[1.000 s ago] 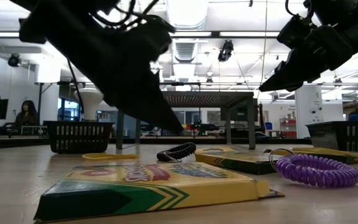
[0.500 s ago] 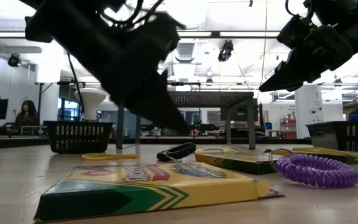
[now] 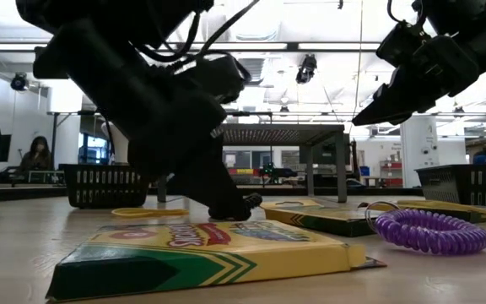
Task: Pick & Place Office Desk Supplies
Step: Put the black spring keychain into the bottom black bin, then put the yellow rubber band into the top left black bin
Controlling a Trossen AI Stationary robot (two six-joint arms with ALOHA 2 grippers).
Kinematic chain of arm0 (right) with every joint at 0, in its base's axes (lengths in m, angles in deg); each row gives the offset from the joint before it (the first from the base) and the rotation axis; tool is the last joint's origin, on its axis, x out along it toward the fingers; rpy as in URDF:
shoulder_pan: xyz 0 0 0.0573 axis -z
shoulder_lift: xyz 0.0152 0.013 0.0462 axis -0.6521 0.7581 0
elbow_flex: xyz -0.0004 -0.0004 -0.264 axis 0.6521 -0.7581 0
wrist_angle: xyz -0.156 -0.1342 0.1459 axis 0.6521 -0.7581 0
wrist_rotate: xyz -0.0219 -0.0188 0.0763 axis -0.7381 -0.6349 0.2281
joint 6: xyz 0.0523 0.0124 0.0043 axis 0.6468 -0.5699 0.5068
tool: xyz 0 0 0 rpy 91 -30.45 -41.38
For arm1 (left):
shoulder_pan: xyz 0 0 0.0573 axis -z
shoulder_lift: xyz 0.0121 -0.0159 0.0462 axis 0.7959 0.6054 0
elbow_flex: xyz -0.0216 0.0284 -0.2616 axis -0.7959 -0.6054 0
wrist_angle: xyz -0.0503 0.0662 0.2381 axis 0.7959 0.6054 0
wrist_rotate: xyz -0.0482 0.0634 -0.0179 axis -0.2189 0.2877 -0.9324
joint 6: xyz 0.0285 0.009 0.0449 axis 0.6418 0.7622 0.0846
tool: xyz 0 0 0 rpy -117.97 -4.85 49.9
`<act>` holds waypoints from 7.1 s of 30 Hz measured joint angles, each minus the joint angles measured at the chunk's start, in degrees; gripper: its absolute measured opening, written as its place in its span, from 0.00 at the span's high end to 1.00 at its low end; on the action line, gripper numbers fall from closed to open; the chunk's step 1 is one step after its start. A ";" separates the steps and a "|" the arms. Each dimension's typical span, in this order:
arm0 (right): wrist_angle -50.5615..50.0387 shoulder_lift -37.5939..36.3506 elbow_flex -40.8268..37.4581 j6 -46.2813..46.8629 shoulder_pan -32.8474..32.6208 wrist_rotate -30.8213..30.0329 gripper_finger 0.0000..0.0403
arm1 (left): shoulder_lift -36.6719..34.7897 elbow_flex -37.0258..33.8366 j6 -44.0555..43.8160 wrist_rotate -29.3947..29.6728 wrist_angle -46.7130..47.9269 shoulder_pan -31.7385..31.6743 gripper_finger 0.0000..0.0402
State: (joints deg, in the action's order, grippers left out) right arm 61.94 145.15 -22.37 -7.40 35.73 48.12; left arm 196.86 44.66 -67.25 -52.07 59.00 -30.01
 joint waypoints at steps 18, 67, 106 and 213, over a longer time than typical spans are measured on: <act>0.01 0.01 0.00 0.00 0.00 0.01 0.75 | -0.88 -0.12 -1.66 -0.03 1.32 -0.09 0.96; -0.12 0.00 0.00 0.00 0.00 0.01 0.75 | -32.70 -8.26 -66.63 -26.62 55.95 22.19 0.74; -0.11 0.01 0.00 0.00 0.00 -0.01 0.75 | -22.41 -5.67 -27.90 -0.16 18.39 -3.81 0.65; -0.11 0.01 0.00 0.00 0.00 -0.01 0.75 | -14.54 -8.41 -1.36 -15.23 24.14 0.17 0.75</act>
State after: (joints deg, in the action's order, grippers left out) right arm 61.83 145.16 -22.37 -7.40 35.73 48.11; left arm 182.32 36.26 -68.60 -67.30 83.14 -29.84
